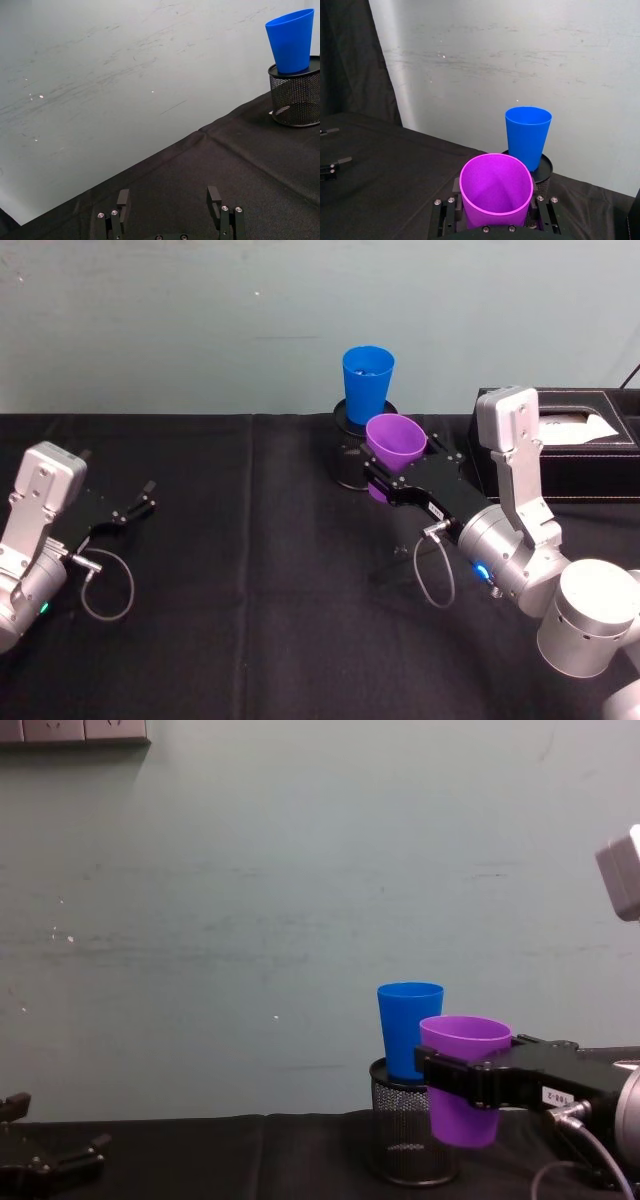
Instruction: Pick up one cup with a gripper and tap it against the other cup.
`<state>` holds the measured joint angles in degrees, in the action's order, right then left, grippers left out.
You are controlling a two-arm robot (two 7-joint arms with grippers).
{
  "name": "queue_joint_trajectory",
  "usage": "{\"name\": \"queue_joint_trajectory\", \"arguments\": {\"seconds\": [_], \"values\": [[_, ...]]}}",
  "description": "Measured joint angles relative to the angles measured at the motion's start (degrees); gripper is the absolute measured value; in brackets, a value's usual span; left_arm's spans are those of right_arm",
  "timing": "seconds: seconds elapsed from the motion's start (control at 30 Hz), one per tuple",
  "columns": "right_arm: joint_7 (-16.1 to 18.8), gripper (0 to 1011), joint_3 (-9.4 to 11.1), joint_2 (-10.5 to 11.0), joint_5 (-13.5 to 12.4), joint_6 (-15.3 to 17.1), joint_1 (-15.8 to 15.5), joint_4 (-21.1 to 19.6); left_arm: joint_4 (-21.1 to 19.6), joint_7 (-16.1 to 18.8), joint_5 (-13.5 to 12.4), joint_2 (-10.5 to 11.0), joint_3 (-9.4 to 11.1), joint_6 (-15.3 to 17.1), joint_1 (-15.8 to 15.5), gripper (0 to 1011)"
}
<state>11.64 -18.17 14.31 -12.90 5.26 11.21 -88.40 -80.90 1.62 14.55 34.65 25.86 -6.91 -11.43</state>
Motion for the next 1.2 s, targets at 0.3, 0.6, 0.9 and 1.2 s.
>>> {"name": "queue_joint_trajectory", "arguments": {"seconds": [0.3,0.6,0.9,1.2], "values": [[0.0,722,0.0,0.0,0.0,0.0,0.0,0.0,0.0,0.0,0.0,0.0,0.0,0.0,0.0,1000],[0.0,722,0.0,0.0,0.0,0.0,0.0,0.0,0.0,0.0,0.0,0.0,0.0,0.0,0.0,1000],[0.0,722,0.0,0.0,0.0,0.0,0.0,0.0,0.0,0.0,0.0,0.0,0.0,0.0,0.0,1000],[0.0,722,0.0,0.0,0.0,0.0,0.0,0.0,0.0,0.0,0.0,0.0,0.0,0.0,0.0,1000]]}}
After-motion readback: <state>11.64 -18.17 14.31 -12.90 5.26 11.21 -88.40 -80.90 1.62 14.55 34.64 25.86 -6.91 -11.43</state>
